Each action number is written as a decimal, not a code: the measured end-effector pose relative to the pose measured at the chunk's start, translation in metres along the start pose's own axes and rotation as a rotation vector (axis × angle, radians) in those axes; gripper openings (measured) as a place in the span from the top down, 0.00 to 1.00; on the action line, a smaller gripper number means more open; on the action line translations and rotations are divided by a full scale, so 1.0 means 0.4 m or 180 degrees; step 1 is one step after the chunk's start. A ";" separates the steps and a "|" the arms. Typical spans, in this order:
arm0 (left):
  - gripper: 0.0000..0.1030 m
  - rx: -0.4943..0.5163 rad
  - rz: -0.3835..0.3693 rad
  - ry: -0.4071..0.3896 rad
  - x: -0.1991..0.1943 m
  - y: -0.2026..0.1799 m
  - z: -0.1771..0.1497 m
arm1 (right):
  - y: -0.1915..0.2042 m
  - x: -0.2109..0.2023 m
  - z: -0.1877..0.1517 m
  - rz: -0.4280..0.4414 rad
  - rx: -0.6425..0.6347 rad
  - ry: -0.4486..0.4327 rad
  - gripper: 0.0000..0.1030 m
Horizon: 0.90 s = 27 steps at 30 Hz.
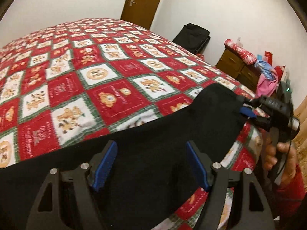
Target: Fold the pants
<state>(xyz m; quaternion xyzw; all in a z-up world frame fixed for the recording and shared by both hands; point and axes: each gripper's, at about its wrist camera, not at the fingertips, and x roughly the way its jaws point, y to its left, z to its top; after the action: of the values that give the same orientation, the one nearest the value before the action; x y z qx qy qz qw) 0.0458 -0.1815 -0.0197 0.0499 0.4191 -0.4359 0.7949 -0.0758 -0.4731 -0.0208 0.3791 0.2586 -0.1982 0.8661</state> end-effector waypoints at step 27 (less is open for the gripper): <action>0.26 0.0039 0.0621 0.0342 0.063 0.002 -0.036 | -0.115 -0.145 0.039 0.0359 0.0197 -0.0237 0.75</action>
<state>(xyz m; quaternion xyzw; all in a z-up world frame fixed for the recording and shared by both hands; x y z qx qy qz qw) 0.0442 -0.1910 -0.0469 0.1187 0.4516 -0.3557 0.8096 -0.1414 -0.5057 -0.0026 0.4121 0.1982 -0.1709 0.8727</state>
